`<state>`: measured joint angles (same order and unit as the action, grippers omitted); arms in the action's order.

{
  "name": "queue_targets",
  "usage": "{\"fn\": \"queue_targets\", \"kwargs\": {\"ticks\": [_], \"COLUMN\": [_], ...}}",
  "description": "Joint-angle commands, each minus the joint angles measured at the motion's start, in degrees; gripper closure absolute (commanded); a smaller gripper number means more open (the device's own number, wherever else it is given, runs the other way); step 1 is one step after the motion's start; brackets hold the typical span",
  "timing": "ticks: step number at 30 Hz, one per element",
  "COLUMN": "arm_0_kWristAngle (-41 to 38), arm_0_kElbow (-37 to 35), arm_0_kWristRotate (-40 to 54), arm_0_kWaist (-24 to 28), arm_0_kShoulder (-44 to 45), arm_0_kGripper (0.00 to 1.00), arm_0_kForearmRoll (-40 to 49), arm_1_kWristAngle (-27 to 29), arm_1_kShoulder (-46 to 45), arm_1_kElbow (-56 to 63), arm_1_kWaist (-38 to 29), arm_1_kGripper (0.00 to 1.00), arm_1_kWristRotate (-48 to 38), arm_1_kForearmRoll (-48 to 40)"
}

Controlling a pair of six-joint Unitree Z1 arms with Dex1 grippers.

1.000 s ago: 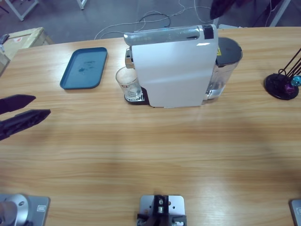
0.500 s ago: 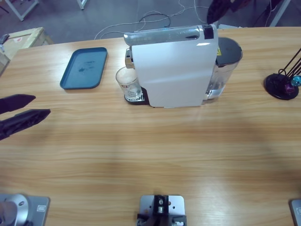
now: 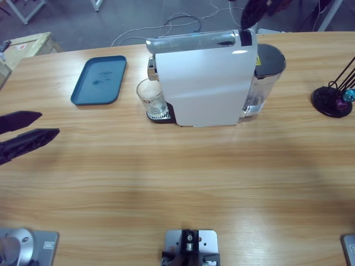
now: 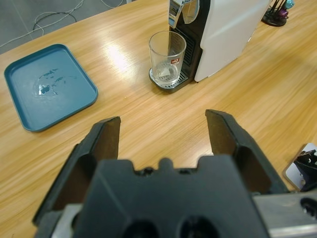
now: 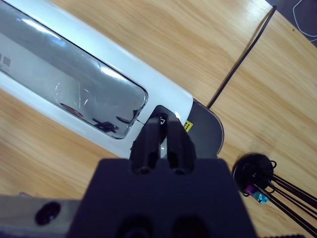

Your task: Pour coffee

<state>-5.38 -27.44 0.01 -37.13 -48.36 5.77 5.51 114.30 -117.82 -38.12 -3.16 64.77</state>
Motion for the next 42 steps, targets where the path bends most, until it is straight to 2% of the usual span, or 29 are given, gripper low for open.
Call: {"fn": "queue_targets", "kwargs": {"ticks": [1,13,18,19,20,21,22,23,26,32,33,34,35,36,42], "arm_0_kWristAngle": [0.7,0.8,0.8,0.8,0.8,0.8,1.1,1.1,1.1,0.9,0.8,0.8,0.8,0.8,0.7], "arm_0_kElbow": [1.9,1.9,1.9,1.9,1.9,1.9,1.9,1.9,2.0,2.1,2.1,2.1,2.1,2.1,2.1], "arm_0_kWristRotate": [-0.6,-0.6,-0.6,-0.6,-0.6,-0.6,-0.6,-0.6,-0.6,-0.6,-0.6,-0.6,-0.6,-0.6,-0.6], "arm_0_kWaist": [0.4,0.4,0.4,0.4,0.4,0.4,0.4,0.4,0.4,0.4,0.4,0.4,0.4,0.4,0.4], "arm_0_kShoulder": [-0.2,-0.2,-0.3,-0.2,-0.2,-0.2,-0.2,-0.2,0.0,-0.3,-0.3,-0.3,-0.3,-0.3,-0.6], "arm_0_kGripper": [0.285,0.285,0.285,0.282,0.266,0.212,0.116,0.095,0.018,0.018,0.018,0.018,0.018,0.018,0.018], "arm_0_kForearmRoll": [-0.8,-0.9,-0.9,-1.0,-1.0,-1.0,-1.0,-1.1,-1.2,-1.6,-1.6,-1.6,-1.6,-1.6,-1.7], "arm_1_kWristAngle": [0.6,0.6,3.4,3.7,4.1,4.6,4.9,4.9,4.9,4.8,4.8,4.8,4.8,4.9,6.2], "arm_1_kShoulder": [3.2,1.5,-1.9,-2.2,-2.1,-1.8,-1.3,-0.8,-0.4,0.1,0.5,0.8,1.2,1.8,3.4], "arm_1_kElbow": [2.6,9.5,2.8,0.1,-2.7,-5.1,-7.1,-7.9,-8.1,-7.8,-7.4,-6.8,-6.4,-6.1,-3.8], "arm_1_kWaist": [0.6,0.4,0.4,0.4,0.6,0.6,0.6,0.6,0.6,0.6,0.6,0.6,0.6,0.6,0.6], "arm_1_kGripper": [1.000,1.000,1.000,0.856,0.293,0.098,0.012,0.000,0.000,0.001,0.071,0.363,0.772,0.994,1.000], "arm_1_kWristRotate": [0.1,-1.2,-1.1,-0.7,-0.5,-0.4,-0.3,-0.3,-0.6,-1.2,-1.2,-1.2,-1.2,-1.2,-1.2], "arm_1_kForearmRoll": [0.1,-4.2,-2.0,-0.8,0.7,2.3,3.7,4.5,5.0,5.0,5.0,5.0,5.0,5.0,5.1]}}
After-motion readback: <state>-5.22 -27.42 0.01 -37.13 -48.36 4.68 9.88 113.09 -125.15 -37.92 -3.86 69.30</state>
